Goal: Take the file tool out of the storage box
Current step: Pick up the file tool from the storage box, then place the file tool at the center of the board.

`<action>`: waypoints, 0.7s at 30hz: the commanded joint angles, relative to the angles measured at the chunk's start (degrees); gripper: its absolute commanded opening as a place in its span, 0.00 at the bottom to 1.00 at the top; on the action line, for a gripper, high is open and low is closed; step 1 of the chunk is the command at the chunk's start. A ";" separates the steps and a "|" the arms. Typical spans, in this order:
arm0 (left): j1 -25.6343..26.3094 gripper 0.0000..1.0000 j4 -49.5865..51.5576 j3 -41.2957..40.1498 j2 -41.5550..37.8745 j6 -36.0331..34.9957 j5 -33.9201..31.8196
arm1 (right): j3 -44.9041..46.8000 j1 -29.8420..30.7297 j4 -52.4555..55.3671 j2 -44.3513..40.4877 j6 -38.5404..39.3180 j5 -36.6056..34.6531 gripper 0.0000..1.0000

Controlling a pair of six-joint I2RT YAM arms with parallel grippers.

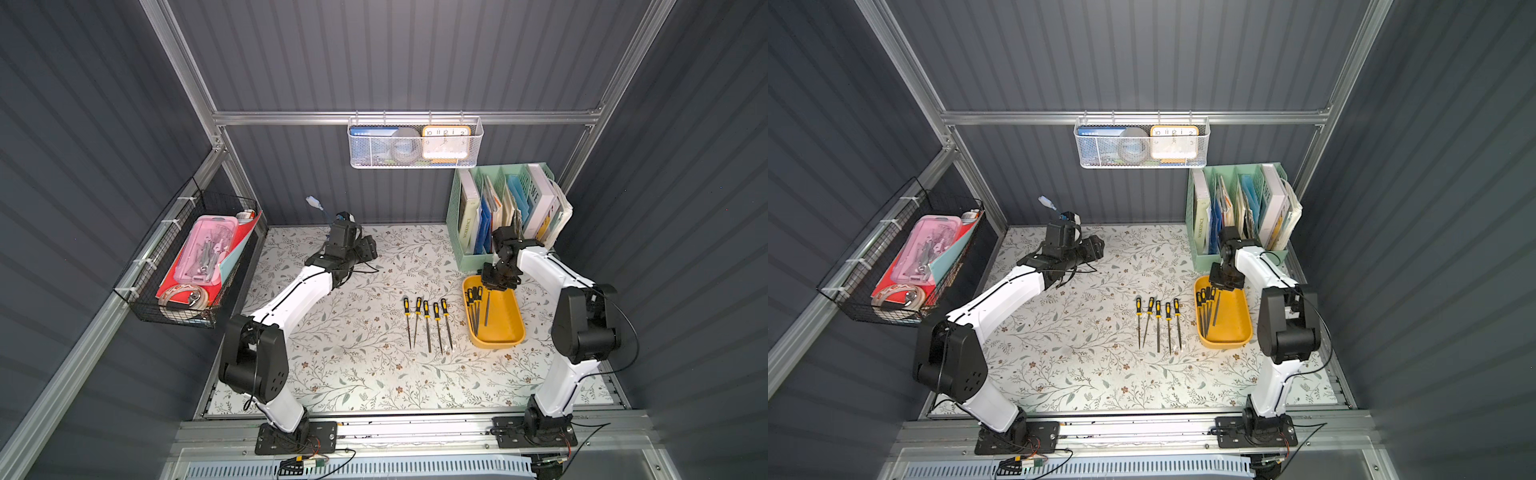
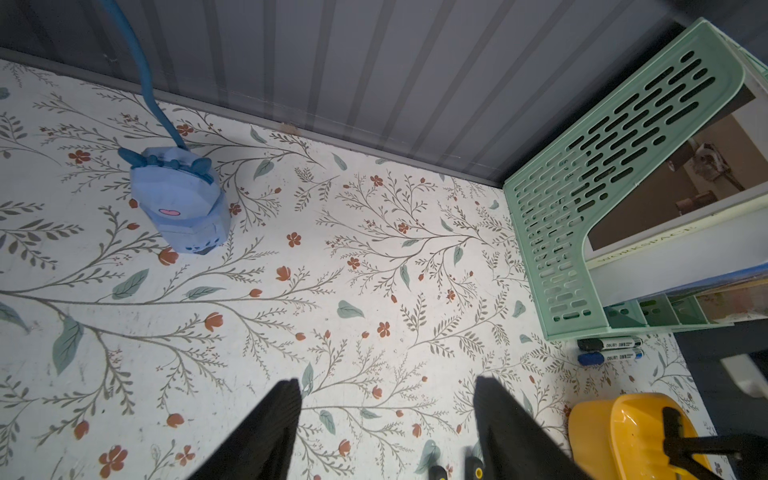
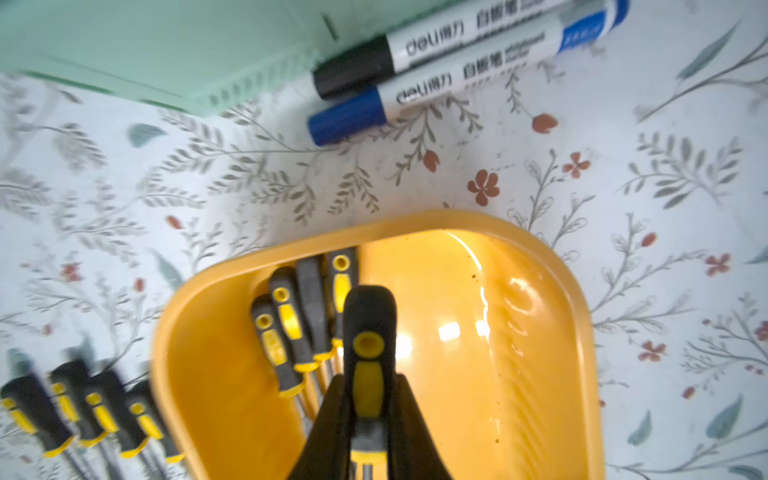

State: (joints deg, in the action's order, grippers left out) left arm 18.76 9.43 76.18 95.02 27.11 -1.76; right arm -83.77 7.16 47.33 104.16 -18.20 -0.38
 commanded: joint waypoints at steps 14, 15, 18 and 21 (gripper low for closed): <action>-0.32 0.72 -1.15 -2.29 -2.38 1.36 -0.47 | -13.13 33.54 -5.59 8.77 -18.18 -0.74 0.00; -0.31 0.72 -1.00 -2.39 -2.52 1.30 -0.52 | -14.19 34.23 -5.50 10.53 -18.48 -1.19 0.00; -0.31 0.72 -0.59 -2.93 -3.06 1.10 -1.08 | -16.53 35.19 -5.34 15.50 -20.41 -1.44 0.00; -0.31 0.72 -0.29 -3.59 -3.51 0.77 -1.64 | -19.41 35.55 -3.24 19.55 -20.83 -1.82 0.00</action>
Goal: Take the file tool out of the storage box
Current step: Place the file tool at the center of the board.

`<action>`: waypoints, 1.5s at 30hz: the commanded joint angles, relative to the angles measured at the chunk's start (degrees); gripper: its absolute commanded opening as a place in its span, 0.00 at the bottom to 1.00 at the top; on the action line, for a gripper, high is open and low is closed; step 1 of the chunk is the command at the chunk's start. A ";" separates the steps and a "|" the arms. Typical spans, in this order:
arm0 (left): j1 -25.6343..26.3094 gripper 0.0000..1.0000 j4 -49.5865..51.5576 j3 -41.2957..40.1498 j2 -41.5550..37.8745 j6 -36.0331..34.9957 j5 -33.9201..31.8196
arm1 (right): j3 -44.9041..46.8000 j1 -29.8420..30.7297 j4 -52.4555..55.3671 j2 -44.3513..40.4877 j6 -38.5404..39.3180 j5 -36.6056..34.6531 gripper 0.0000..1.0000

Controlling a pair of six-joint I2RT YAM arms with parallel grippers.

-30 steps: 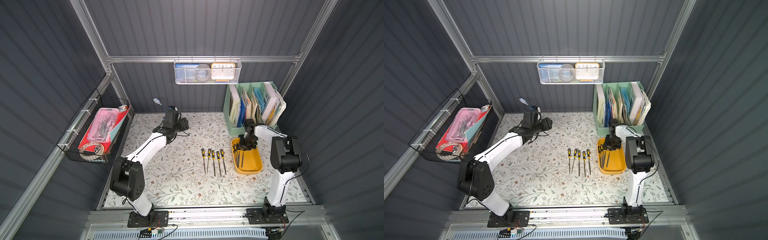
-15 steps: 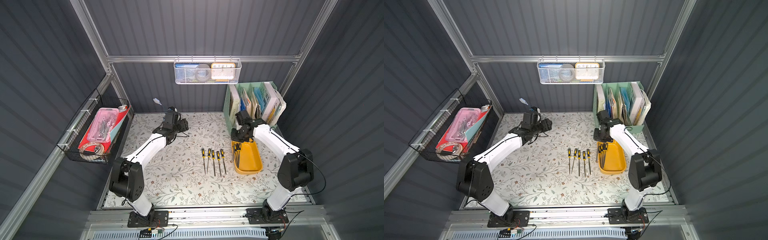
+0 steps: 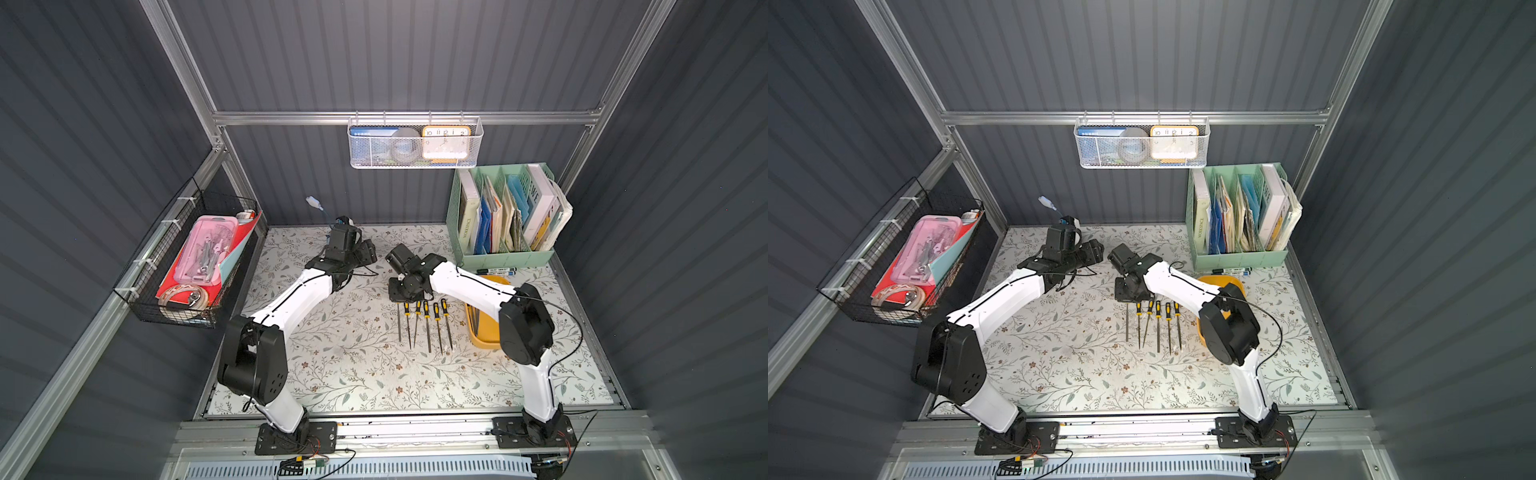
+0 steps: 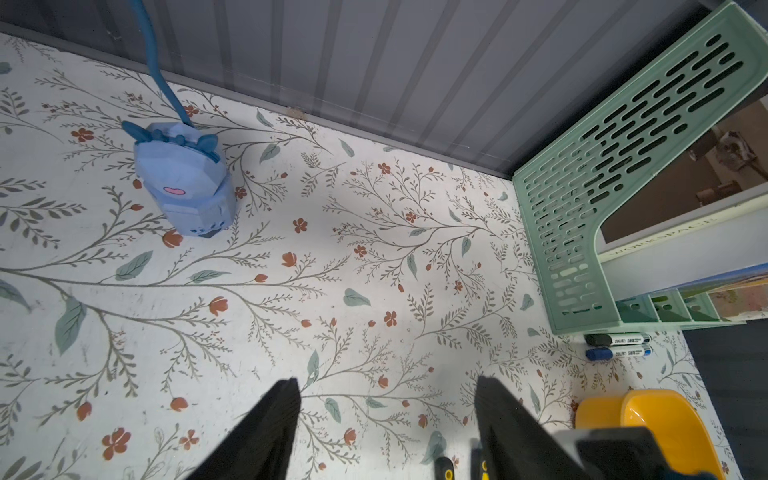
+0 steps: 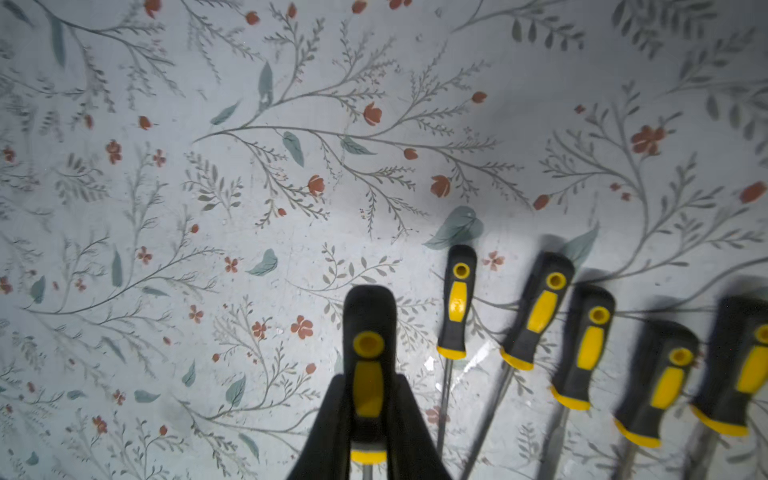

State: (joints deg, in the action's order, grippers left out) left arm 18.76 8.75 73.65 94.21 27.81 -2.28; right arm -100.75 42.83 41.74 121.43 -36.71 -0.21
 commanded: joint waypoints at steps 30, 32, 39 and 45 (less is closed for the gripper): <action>-0.48 0.74 0.30 -1.09 -2.62 -0.13 -1.23 | -3.74 0.68 3.25 9.10 -1.73 -1.51 0.25; -0.48 0.74 0.11 -0.96 -2.55 -0.24 -1.22 | -4.00 0.68 3.24 8.45 -1.58 -1.64 0.28; -0.48 0.74 -0.22 1.57 -1.06 -0.20 -0.27 | -10.61 0.14 8.18 3.57 2.31 -5.06 0.40; -0.55 0.75 -0.62 3.33 0.97 -0.15 1.27 | -0.91 -8.58 6.92 -9.78 3.32 -7.12 0.43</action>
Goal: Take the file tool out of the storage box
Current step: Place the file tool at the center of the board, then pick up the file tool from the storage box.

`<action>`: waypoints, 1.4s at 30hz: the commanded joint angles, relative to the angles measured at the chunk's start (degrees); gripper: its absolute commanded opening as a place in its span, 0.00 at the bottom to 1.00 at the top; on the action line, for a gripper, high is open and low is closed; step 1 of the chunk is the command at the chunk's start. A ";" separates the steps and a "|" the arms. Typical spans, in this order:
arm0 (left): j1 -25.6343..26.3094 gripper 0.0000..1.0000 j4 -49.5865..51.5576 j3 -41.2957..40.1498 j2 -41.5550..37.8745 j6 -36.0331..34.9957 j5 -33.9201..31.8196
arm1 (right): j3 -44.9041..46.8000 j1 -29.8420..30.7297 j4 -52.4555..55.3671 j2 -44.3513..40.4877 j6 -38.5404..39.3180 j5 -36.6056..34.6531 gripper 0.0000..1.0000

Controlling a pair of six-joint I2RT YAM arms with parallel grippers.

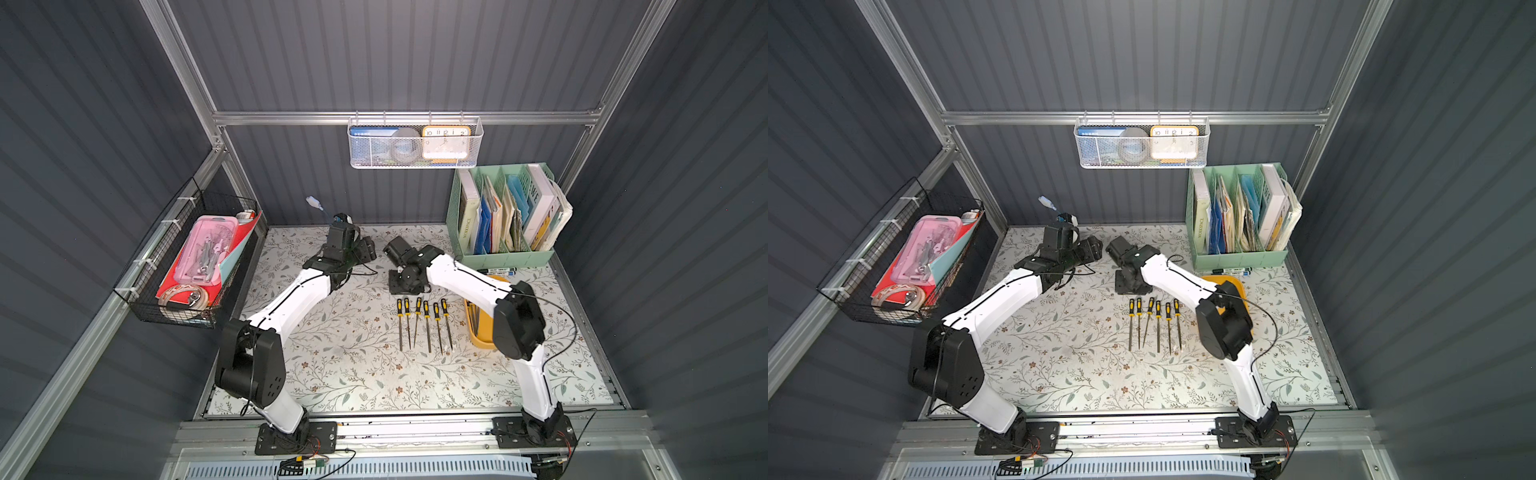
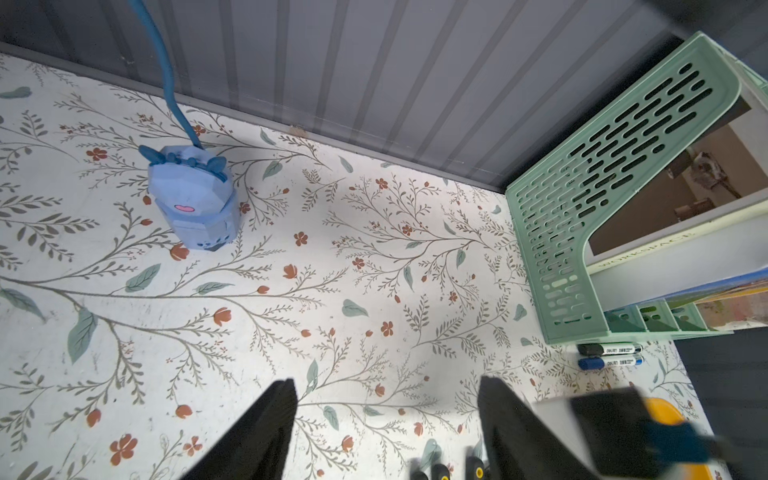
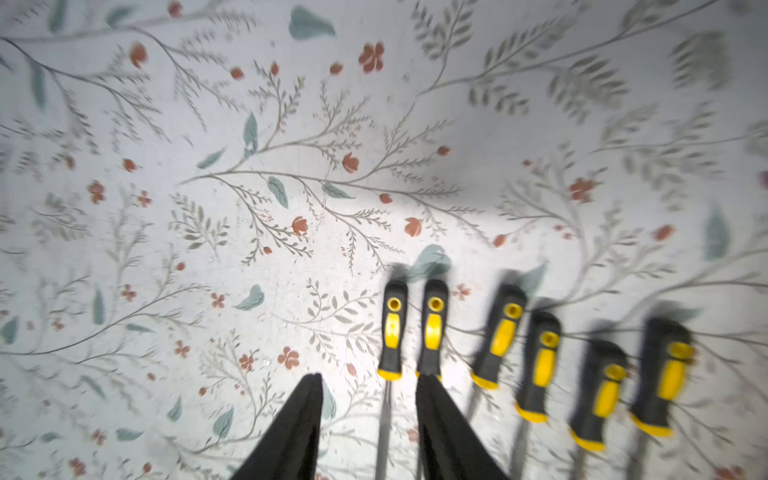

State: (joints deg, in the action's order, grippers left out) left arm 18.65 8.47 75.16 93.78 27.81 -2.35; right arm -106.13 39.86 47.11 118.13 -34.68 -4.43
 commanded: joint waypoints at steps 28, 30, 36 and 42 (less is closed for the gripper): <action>-0.38 0.76 0.83 -0.54 -0.17 0.20 1.95 | 20.21 -35.03 -0.74 -3.47 17.56 7.16 0.40; -0.37 0.76 0.85 -0.54 -0.50 0.39 1.58 | 20.52 -35.01 -1.10 -2.87 17.80 7.50 0.40; -0.38 0.76 1.37 -0.33 -0.70 0.41 1.12 | 22.17 -34.93 -1.88 -1.07 18.24 7.81 0.37; -0.37 0.76 1.46 -0.47 -0.88 0.58 0.77 | 24.39 -34.58 -2.40 -0.12 18.63 5.92 0.33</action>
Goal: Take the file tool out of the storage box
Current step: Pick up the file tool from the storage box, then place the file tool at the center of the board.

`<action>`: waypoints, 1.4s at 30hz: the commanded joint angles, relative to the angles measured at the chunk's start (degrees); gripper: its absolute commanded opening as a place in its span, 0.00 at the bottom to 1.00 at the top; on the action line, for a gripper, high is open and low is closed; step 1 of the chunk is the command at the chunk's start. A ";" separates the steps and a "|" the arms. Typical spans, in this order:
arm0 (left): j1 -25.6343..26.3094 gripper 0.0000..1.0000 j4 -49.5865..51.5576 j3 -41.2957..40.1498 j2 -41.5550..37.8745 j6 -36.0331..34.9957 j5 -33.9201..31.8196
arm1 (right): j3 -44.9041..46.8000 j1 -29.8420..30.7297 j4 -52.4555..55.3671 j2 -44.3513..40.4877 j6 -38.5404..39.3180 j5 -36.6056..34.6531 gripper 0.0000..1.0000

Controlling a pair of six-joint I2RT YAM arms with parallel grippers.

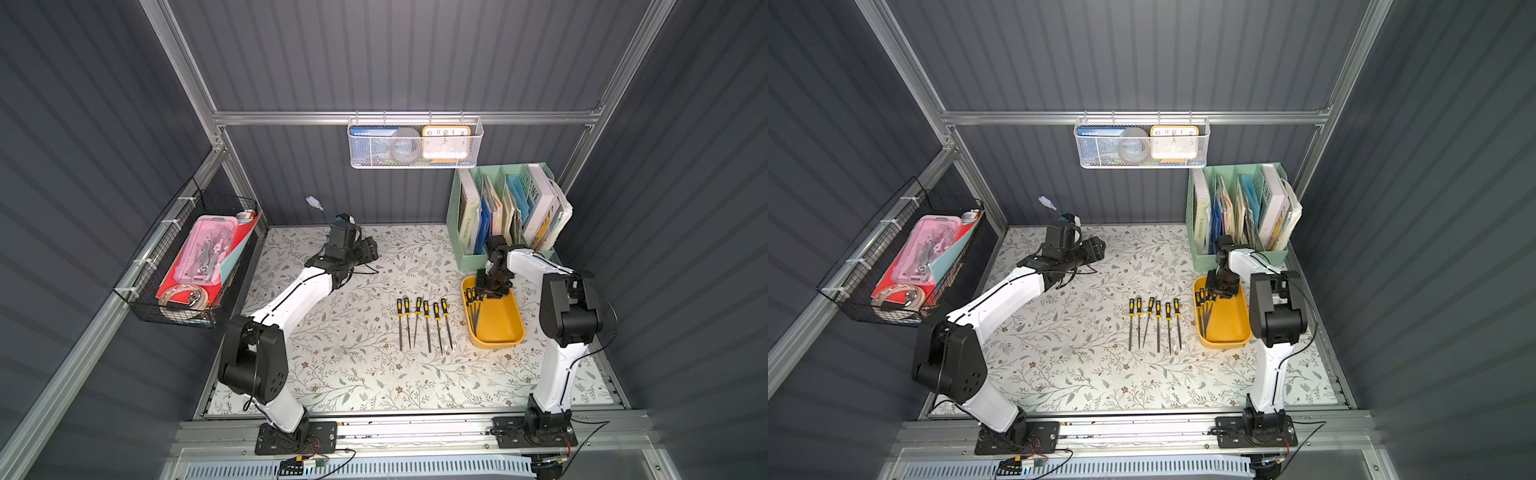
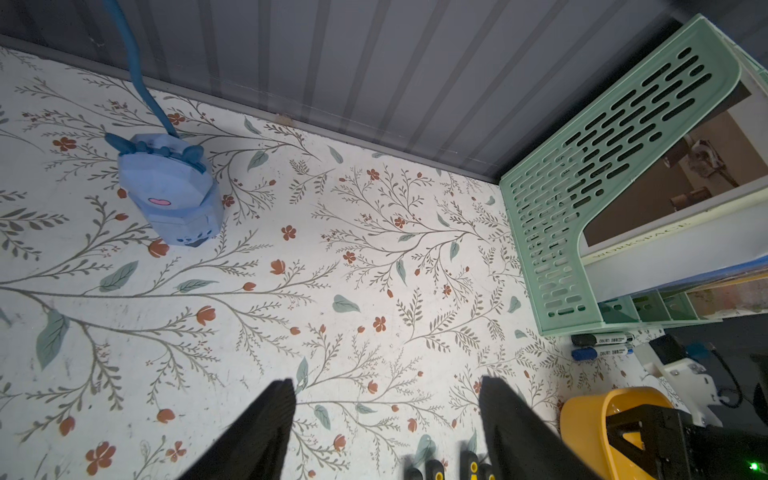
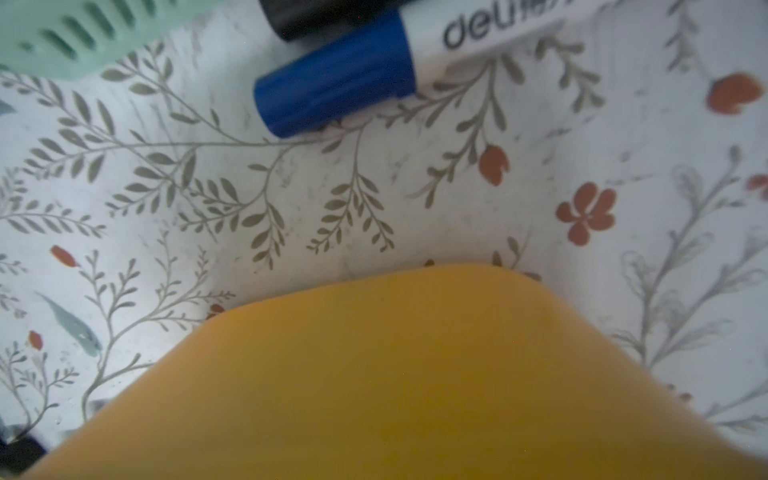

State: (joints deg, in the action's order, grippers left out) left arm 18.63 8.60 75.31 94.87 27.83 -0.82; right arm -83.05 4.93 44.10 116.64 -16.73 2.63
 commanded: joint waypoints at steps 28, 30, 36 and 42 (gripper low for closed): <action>-1.75 0.76 1.95 -1.04 -3.22 0.99 -1.86 | -11.26 30.10 -1.28 -8.79 -18.49 0.39 0.01; -2.02 0.76 1.95 -1.38 -3.53 0.99 -1.73 | -14.81 33.79 -2.11 -5.01 -20.23 -0.44 0.00; -2.24 0.76 2.47 -2.32 -4.59 0.79 -1.93 | -23.99 39.97 -0.35 5.93 -21.51 -5.32 0.00; -2.42 0.77 2.46 -4.15 -6.14 0.86 -2.78 | -26.32 40.69 1.84 12.21 -23.90 -7.19 0.00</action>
State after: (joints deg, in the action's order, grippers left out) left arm 16.56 9.98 72.49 91.07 28.03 -2.68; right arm -107.98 46.00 43.35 127.33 -38.15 -1.78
